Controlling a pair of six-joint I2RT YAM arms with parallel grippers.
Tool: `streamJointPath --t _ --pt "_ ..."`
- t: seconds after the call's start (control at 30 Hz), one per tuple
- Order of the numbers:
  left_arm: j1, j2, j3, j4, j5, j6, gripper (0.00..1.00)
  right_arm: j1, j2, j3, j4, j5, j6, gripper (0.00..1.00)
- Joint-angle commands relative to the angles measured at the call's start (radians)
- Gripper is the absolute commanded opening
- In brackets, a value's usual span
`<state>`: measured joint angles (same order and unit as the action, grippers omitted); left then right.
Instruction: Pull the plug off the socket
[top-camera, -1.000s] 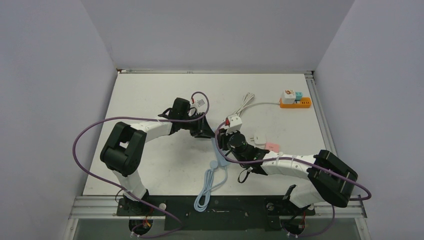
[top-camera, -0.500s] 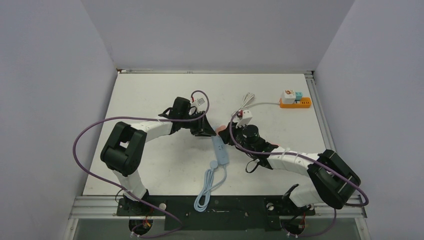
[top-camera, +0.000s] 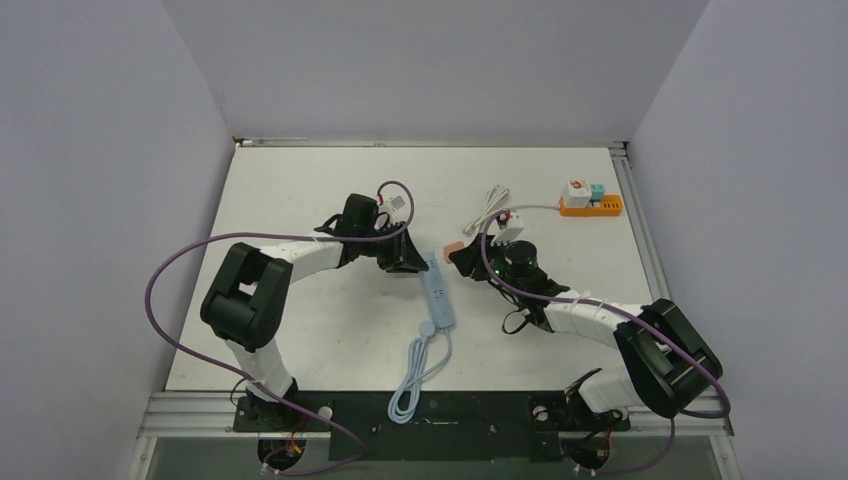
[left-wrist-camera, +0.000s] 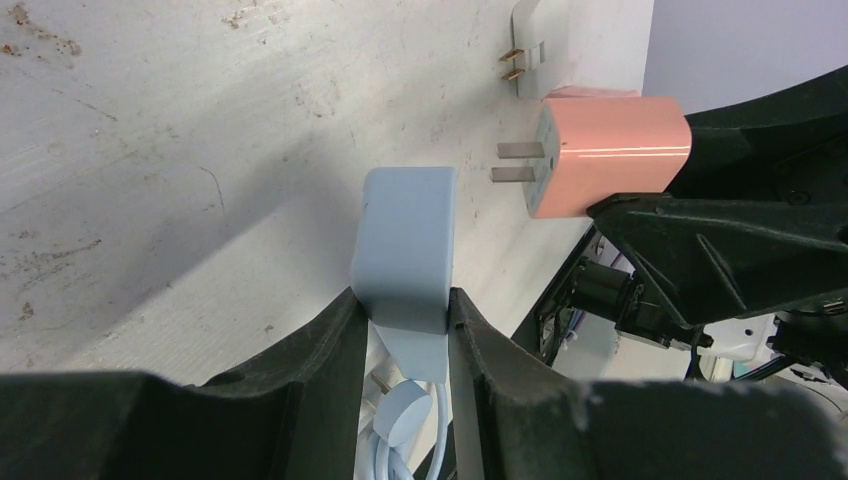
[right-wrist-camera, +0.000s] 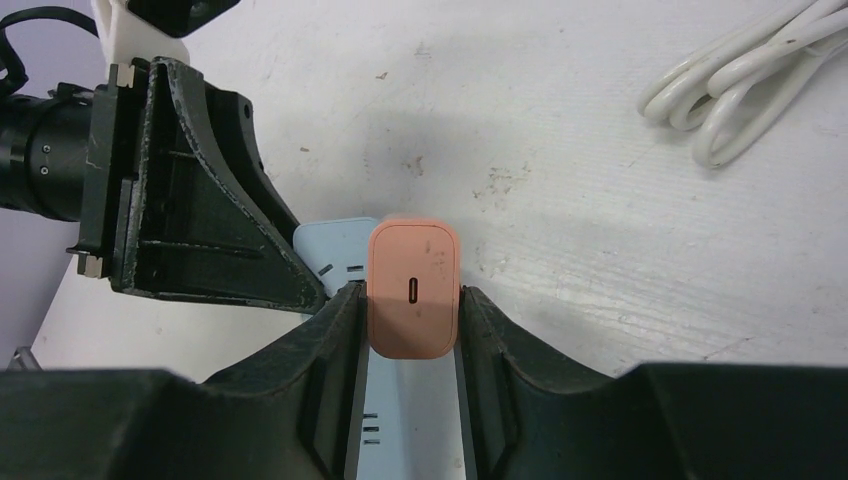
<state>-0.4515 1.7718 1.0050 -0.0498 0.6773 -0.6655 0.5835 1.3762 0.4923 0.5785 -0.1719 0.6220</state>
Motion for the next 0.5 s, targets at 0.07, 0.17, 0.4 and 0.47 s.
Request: streamJointPath --t 0.07,0.17,0.4,0.47 --pt "0.004 0.016 0.015 -0.022 -0.037 0.046 0.0 -0.004 -0.013 -0.006 0.065 0.034 0.001 0.05" --pt "0.004 0.018 0.015 -0.021 -0.036 0.047 0.0 -0.003 -0.022 -0.007 0.06 0.043 -0.003 0.05" --pt "0.004 0.021 0.013 -0.022 -0.039 0.044 0.0 -0.002 -0.091 -0.002 -0.055 0.146 -0.012 0.05" --pt "0.003 0.021 0.013 -0.022 -0.038 0.043 0.0 -0.002 -0.116 -0.008 -0.101 0.184 -0.013 0.05"
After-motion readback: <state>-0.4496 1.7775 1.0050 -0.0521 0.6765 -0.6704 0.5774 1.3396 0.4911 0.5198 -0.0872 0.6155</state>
